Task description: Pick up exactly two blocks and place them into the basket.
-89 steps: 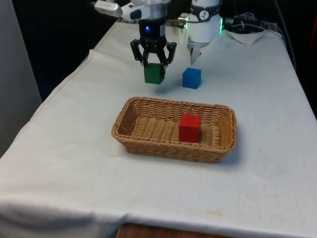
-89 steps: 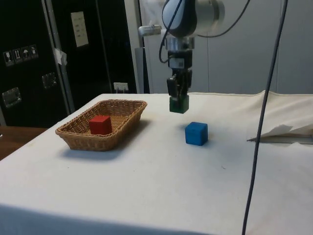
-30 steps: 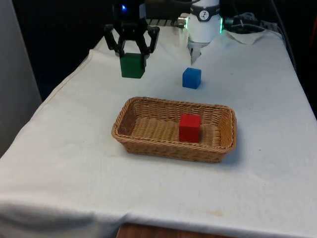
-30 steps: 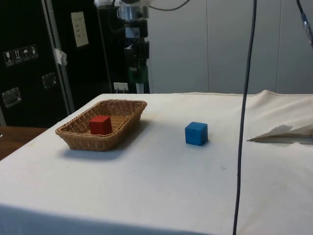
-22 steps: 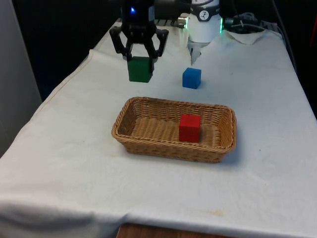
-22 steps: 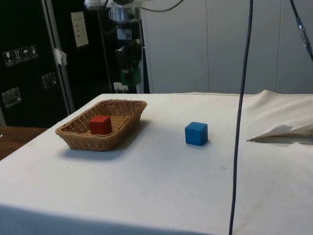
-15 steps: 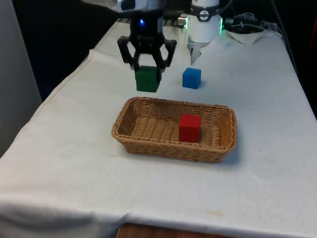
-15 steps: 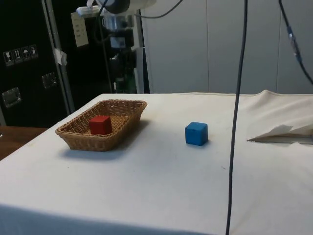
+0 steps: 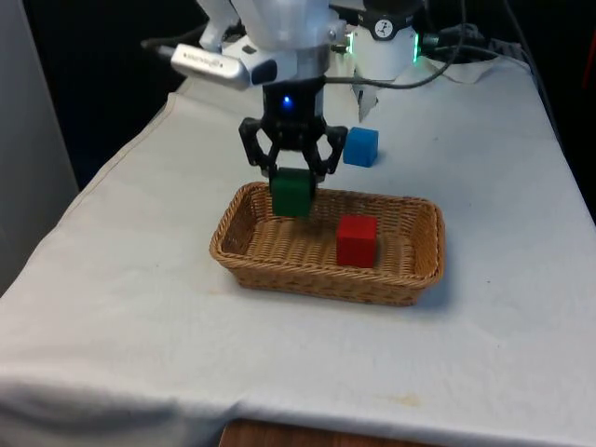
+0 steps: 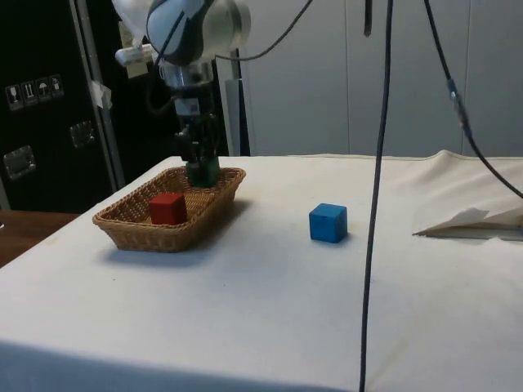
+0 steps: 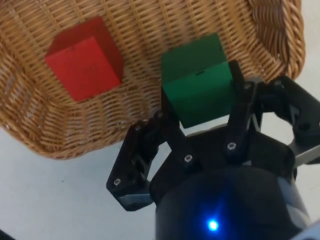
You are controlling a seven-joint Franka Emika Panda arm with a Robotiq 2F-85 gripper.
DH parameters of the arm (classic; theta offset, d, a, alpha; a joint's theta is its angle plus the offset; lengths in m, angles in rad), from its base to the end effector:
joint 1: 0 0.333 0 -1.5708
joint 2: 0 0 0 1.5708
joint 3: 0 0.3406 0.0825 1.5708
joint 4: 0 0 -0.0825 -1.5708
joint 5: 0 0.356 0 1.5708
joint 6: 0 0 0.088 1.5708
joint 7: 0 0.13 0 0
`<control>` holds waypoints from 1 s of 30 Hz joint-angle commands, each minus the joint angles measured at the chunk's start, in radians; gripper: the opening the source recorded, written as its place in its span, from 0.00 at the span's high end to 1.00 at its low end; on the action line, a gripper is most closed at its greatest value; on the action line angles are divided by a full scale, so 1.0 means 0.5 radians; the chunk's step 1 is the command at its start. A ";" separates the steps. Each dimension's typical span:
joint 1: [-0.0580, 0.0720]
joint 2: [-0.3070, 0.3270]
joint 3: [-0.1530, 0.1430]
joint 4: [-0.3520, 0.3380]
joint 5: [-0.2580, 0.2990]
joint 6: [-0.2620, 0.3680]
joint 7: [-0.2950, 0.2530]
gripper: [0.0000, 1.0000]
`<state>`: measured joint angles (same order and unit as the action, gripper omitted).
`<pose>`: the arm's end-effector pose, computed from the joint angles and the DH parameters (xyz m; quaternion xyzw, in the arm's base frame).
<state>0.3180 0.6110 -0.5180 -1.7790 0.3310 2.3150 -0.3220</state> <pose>0.6459 -0.0844 0.2671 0.9996 -0.0105 0.0058 0.0240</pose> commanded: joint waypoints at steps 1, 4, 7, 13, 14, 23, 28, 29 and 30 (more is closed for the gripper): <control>-0.018 0.028 0.022 0.006 0.026 0.024 -0.024 0.98; -0.020 0.076 0.032 0.004 0.062 0.054 -0.062 0.98; -0.018 0.110 0.030 0.006 0.098 0.070 -0.096 0.98; -0.010 0.126 0.024 0.006 0.104 0.078 -0.116 0.98; -0.008 0.126 0.022 0.006 0.102 0.078 -0.118 0.98; 0.002 0.122 0.008 0.012 0.086 0.070 -0.114 0.98; 0.004 0.122 0.002 0.020 0.080 0.068 -0.110 0.98; 0.004 0.120 0.002 0.020 0.078 0.068 -0.110 0.98; 0.004 0.122 0.004 0.020 0.080 0.068 -0.112 0.98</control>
<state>0.3170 0.6730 -0.5130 -1.7690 0.3760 2.3540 -0.3790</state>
